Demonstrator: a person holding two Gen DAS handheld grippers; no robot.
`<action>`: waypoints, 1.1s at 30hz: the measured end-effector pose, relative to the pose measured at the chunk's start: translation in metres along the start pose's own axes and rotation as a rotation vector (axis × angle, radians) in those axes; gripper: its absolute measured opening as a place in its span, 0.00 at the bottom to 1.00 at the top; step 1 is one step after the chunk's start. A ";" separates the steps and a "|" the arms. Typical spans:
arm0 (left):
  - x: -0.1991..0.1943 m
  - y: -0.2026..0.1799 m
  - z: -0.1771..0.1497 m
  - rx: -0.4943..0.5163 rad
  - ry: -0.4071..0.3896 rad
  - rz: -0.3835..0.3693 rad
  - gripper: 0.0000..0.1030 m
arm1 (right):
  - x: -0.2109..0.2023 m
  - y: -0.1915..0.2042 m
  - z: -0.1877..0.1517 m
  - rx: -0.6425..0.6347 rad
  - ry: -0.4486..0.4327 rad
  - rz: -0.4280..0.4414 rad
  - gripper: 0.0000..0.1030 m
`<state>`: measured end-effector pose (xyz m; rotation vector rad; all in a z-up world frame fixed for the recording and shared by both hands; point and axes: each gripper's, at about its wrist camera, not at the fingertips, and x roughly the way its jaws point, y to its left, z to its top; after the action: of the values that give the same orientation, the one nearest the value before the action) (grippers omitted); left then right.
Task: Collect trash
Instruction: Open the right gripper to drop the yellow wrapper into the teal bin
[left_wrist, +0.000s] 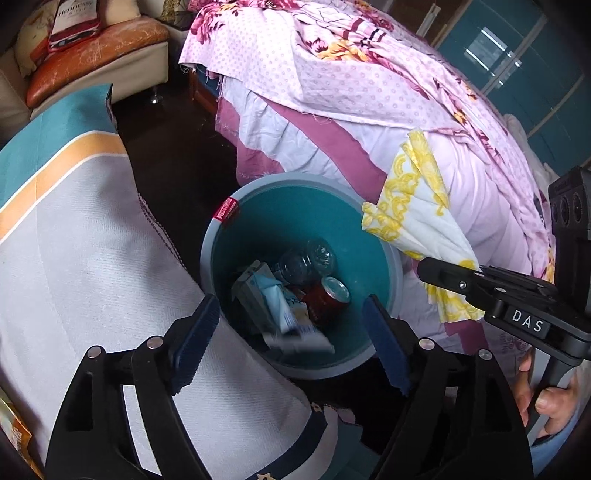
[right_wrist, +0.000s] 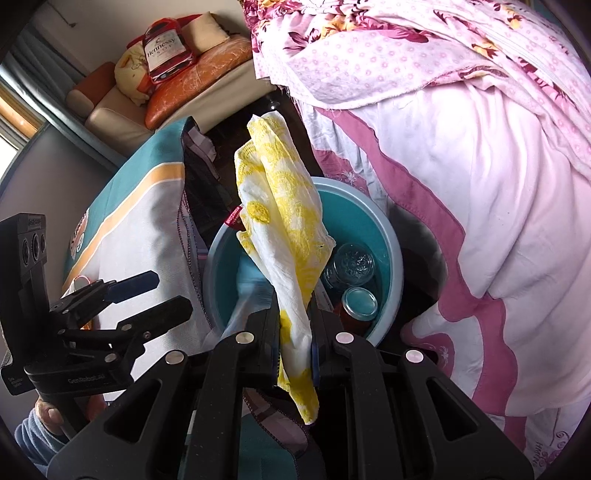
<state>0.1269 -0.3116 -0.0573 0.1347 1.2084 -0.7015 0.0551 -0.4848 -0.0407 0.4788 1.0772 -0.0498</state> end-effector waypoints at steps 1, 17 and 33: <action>0.000 0.001 -0.001 -0.001 0.003 0.003 0.78 | 0.001 0.000 0.000 0.000 0.001 0.001 0.12; -0.022 0.028 -0.019 -0.044 -0.032 0.037 0.88 | 0.013 0.016 0.001 -0.030 0.033 -0.017 0.15; -0.040 0.052 -0.039 -0.092 -0.037 0.016 0.89 | 0.014 0.032 -0.003 -0.026 0.051 -0.061 0.71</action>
<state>0.1179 -0.2366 -0.0502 0.0543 1.2008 -0.6308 0.0684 -0.4525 -0.0428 0.4255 1.1411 -0.0777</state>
